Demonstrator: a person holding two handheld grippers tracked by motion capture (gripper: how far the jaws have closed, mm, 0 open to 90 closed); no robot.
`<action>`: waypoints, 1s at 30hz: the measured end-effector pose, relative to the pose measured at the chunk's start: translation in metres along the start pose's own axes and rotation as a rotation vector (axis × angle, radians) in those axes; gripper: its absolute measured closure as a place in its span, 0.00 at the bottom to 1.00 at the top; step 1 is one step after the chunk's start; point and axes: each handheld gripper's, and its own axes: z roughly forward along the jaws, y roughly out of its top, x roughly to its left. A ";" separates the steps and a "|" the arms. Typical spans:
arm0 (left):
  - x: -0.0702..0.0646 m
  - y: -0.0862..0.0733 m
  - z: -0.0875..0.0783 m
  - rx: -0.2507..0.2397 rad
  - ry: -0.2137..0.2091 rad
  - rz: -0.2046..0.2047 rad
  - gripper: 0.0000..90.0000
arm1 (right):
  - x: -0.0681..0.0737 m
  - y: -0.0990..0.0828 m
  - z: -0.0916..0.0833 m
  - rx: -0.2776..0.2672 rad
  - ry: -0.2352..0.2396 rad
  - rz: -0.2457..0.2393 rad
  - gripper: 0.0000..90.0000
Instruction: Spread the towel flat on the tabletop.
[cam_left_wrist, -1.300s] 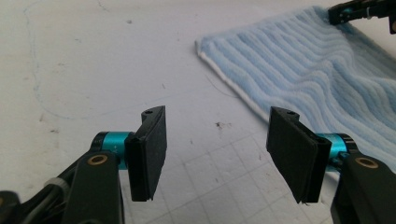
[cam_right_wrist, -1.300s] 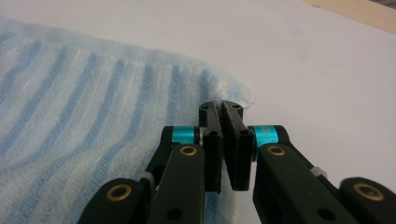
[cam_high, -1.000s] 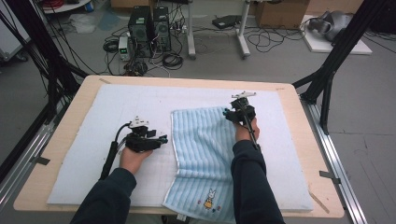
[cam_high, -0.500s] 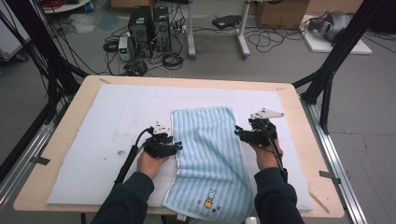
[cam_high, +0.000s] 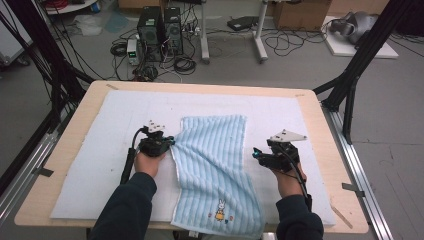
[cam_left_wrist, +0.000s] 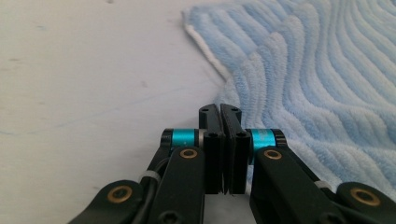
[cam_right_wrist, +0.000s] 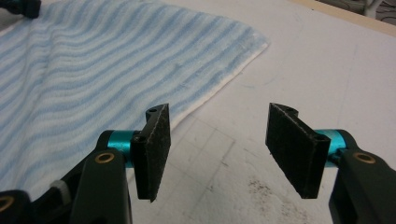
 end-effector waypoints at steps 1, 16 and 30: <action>0.005 0.001 0.000 -0.007 0.013 -0.009 0.97 | 0.002 0.001 0.001 0.000 0.011 -0.002 0.44; 0.030 0.003 -0.025 -0.077 -0.021 -0.107 0.47 | 0.047 0.018 0.055 0.066 0.106 -0.033 0.53; 0.016 -0.003 -0.040 -0.070 -0.110 -0.081 0.42 | 0.055 0.019 0.095 0.149 0.099 -0.075 0.96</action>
